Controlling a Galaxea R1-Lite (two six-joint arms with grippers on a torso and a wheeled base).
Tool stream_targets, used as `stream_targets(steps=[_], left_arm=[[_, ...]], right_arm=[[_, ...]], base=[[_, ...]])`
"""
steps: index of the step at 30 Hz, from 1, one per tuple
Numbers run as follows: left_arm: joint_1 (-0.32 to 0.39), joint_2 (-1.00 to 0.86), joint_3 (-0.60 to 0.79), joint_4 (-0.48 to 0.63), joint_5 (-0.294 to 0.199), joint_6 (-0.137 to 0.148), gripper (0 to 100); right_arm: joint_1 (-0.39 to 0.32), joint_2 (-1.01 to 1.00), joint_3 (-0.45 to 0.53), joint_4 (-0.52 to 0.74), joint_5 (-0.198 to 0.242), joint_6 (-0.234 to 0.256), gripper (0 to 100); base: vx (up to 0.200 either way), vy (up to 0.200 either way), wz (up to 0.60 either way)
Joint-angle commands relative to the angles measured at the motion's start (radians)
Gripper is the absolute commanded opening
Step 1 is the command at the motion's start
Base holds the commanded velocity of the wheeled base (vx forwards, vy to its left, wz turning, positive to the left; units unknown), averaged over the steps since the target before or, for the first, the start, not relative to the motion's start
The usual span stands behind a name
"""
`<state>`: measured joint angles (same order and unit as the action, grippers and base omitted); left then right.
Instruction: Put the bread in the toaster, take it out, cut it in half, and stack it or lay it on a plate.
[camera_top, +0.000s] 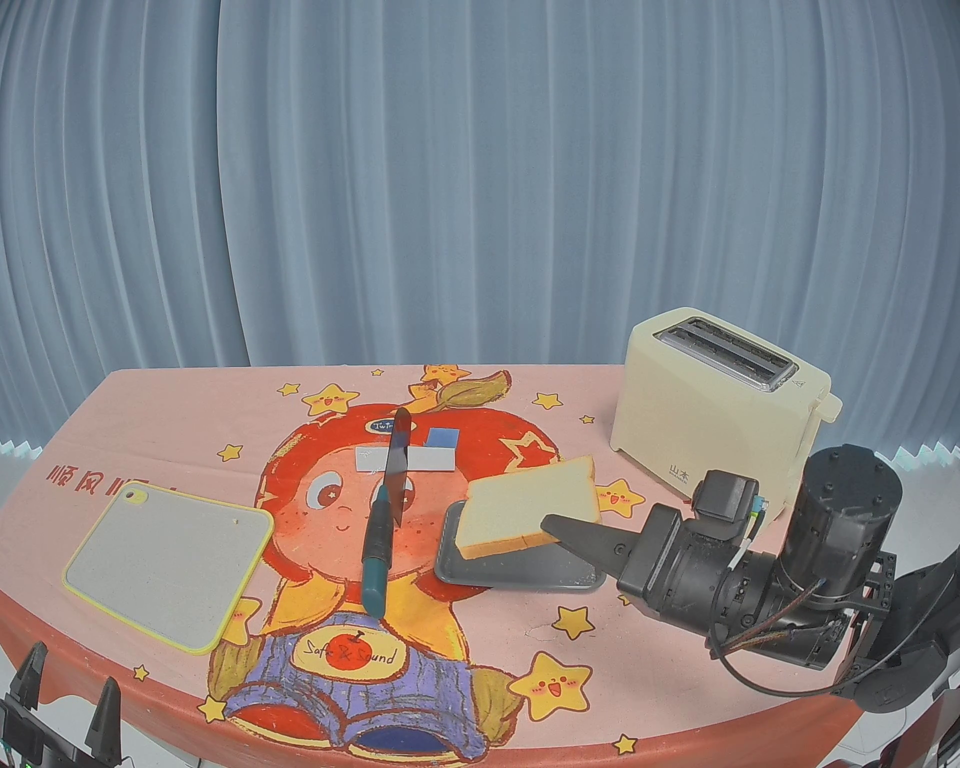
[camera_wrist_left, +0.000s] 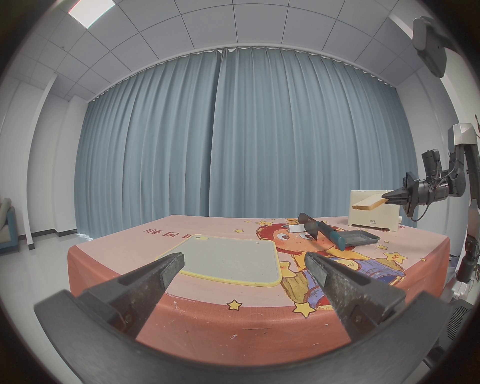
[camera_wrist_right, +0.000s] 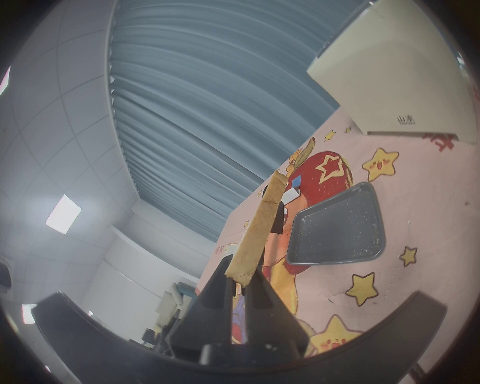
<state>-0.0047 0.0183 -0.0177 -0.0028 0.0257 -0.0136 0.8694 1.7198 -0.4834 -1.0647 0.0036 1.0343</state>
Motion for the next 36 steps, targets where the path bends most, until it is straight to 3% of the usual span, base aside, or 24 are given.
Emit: stream_targets(steps=[1,5,10,11,14,20,28,31,36], left_arm=[[0.0,0.002,0.018,0.0,0.0,0.0,100],[0.0,0.002,0.018,0.0,0.0,0.0,100],[0.0,0.002,0.018,0.0,0.0,0.0,100],[0.0,0.002,0.018,0.0,0.0,0.0,100],[0.0,0.002,0.018,0.0,0.0,0.0,100],[0.0,0.002,0.018,0.0,0.0,0.0,100],[0.0,0.002,0.018,0.0,0.0,0.0,100],[0.0,0.002,0.018,0.0,0.0,0.0,100],[0.0,0.002,0.018,0.001,0.0,0.0,100]], right_arm=[[0.003,-0.016,0.029,-0.001,0.001,-0.056,0],[0.011,-0.031,0.048,-0.001,0.003,-0.128,0],[0.014,-0.037,0.054,-0.001,0.003,-0.164,0],[0.011,-0.04,0.057,-0.001,0.003,-0.212,0],[0.01,-0.048,0.06,-0.003,0.004,-0.275,0],[0.01,-0.105,0.054,-0.001,0.015,-0.313,0],[-0.009,-0.154,0.062,0.0,0.021,-0.421,0],[-0.009,-0.177,0.063,0.0,0.026,-0.431,0],[-0.035,-0.221,0.063,0.003,0.111,-0.48,0]], base=[[0.0,0.0,0.0],[0.0,0.0,0.0],[0.0,0.0,0.0],[0.0,0.0,0.0],[0.0,0.0,0.0],[0.0,0.0,0.0],[0.0,0.0,0.0],[0.0,0.0,0.0],[0.0,0.0,0.0]])
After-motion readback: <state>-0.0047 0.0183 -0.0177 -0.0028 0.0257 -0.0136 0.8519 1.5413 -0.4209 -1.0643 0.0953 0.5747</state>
